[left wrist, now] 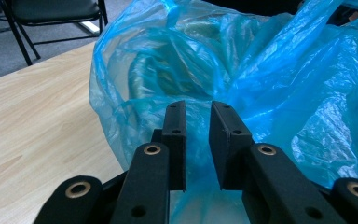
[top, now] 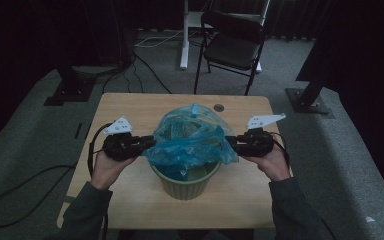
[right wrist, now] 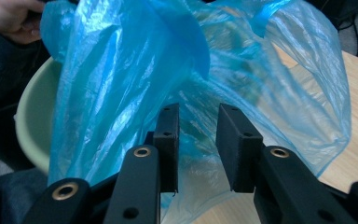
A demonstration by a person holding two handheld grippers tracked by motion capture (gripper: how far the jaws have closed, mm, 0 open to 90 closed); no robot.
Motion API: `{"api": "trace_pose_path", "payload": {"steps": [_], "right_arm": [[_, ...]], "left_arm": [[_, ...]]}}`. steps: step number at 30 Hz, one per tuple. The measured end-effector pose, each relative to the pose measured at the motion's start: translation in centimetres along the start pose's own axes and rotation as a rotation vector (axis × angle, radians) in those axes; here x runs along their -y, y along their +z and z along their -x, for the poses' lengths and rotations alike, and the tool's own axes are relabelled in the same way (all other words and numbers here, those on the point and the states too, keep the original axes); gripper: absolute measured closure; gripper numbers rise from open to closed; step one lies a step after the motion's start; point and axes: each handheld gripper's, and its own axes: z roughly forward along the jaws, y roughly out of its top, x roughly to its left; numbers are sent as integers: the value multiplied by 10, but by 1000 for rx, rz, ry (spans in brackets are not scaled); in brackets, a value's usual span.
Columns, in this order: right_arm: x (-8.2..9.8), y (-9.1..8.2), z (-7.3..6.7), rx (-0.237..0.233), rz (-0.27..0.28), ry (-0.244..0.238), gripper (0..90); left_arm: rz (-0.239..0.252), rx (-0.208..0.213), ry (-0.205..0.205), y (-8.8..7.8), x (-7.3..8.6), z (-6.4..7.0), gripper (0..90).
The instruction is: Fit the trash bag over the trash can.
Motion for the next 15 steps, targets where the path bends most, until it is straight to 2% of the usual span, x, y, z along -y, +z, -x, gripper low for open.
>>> {"api": "trace_pose_path", "payload": {"steps": [7, 15], "right_arm": [[7, -5, -7, -12, -4, -17, 678], [16, -10, -13, -15, -12, -24, 659]], "left_arm": [[-13, 17, 22, -9, 11, 14, 764], [4, 33, 30, -17, 20, 25, 763]]}}
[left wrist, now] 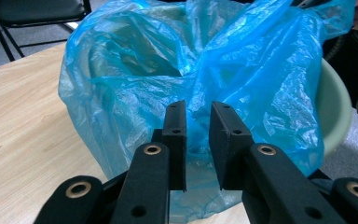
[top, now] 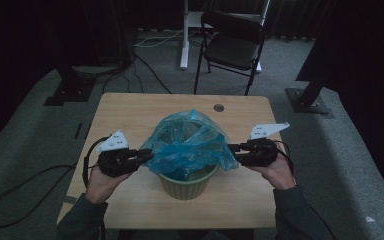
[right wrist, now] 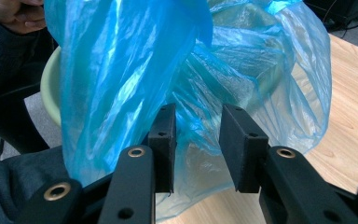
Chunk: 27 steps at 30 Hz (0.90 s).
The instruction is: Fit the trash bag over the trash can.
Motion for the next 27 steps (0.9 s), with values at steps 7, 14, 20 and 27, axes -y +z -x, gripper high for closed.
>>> {"api": "trace_pose_path", "payload": {"steps": [7, 14, 20, 27], "right_arm": [[6, 1, -4, -4, -20, -2, 657], [7, 8, -6, -28, -41, -4, 669], [7, 8, -7, -42, -53, -10, 668], [5, 9, -4, -23, -39, -6, 694]], "left_arm": [[9, 15, -18, -6, 13, 3, 722], [2, 43, -40, -5, 22, 2, 687], [-3, 57, -42, -4, 24, 3, 685], [-1, 39, -36, 1, 20, 2, 760]]}}
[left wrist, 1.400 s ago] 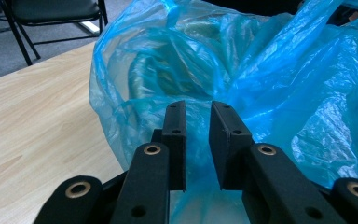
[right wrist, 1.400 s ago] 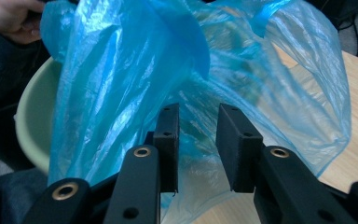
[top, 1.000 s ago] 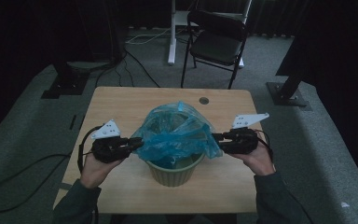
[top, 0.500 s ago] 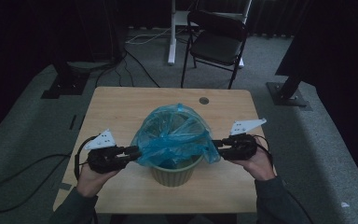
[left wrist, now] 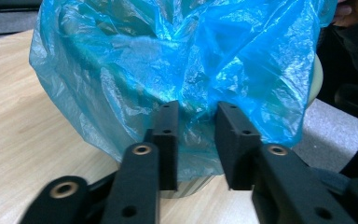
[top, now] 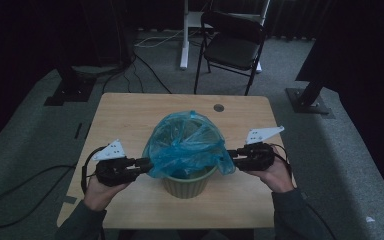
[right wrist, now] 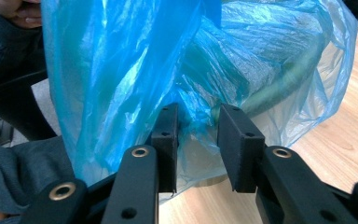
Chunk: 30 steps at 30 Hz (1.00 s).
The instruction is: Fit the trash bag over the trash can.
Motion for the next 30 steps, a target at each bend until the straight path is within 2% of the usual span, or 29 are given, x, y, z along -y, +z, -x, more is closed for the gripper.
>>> {"api": "trace_pose_path", "payload": {"steps": [3, 4, 6, 8, 15, 27, 30], "right_arm": [[0, 0, 0, 19, 6, 0, 747], [0, 0, 0, 19, 6, 0, 747], [2, 0, 1, 17, 14, 0, 845], [4, 0, 0, 9, 10, -8, 868], [9, 0, -4, -21, -19, -25, 872], [12, 2, -2, -22, -28, -21, 876], [12, 2, -3, -21, -32, -23, 876]], "left_arm": [[7, -2, 10, 3, -2, 1, 870], [7, -2, 10, 3, -2, 1, 886], [9, -3, 20, 4, -1, 2, 896], [6, 1, 33, 3, 1, 5, 900], [-27, 20, 48, 8, 11, 11, 900], [-81, -28, 45, 22, 20, 2, 900], [-87, -28, 40, 25, 22, 1, 900]]}}
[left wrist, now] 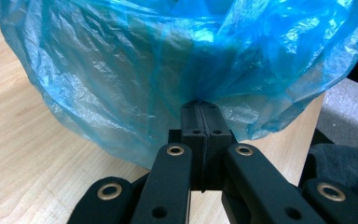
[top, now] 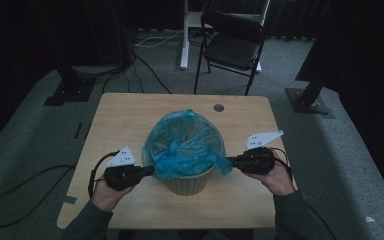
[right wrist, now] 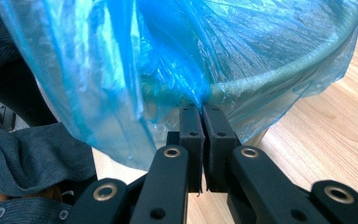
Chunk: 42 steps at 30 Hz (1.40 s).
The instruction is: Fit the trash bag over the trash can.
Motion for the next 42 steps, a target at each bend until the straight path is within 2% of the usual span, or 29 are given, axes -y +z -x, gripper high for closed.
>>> {"api": "trace_pose_path", "payload": {"steps": [7, 16, 18, 23, 27, 33, 38, 42], "right_arm": [[0, 0, 0, -3, 0, -1, 876], [-3, 1, -2, -3, -1, -9, 863], [-4, 0, -3, -1, 3, -14, 845], [-6, -4, -3, 18, 24, -8, 759], [-8, -7, -3, 32, 46, -5, 702], [-11, -7, -3, 33, 58, -4, 678], [-12, -6, -3, 32, 57, -3, 670], [-11, -5, -3, 30, 54, -4, 665]], "left_arm": [[-13, -15, -7, 4, 3, -4, 900], [-13, -33, -37, 2, 7, -10, 899], [17, -43, -45, -8, 8, -11, 890], [77, -42, -51, -31, 4, -13, 786], [118, -47, -49, -42, -3, -14, 715], [157, -67, -39, -47, -20, -16, 661], [160, -98, -38, -43, -37, -20, 623], [168, -102, -36, -35, -51, -25, 586]]}}
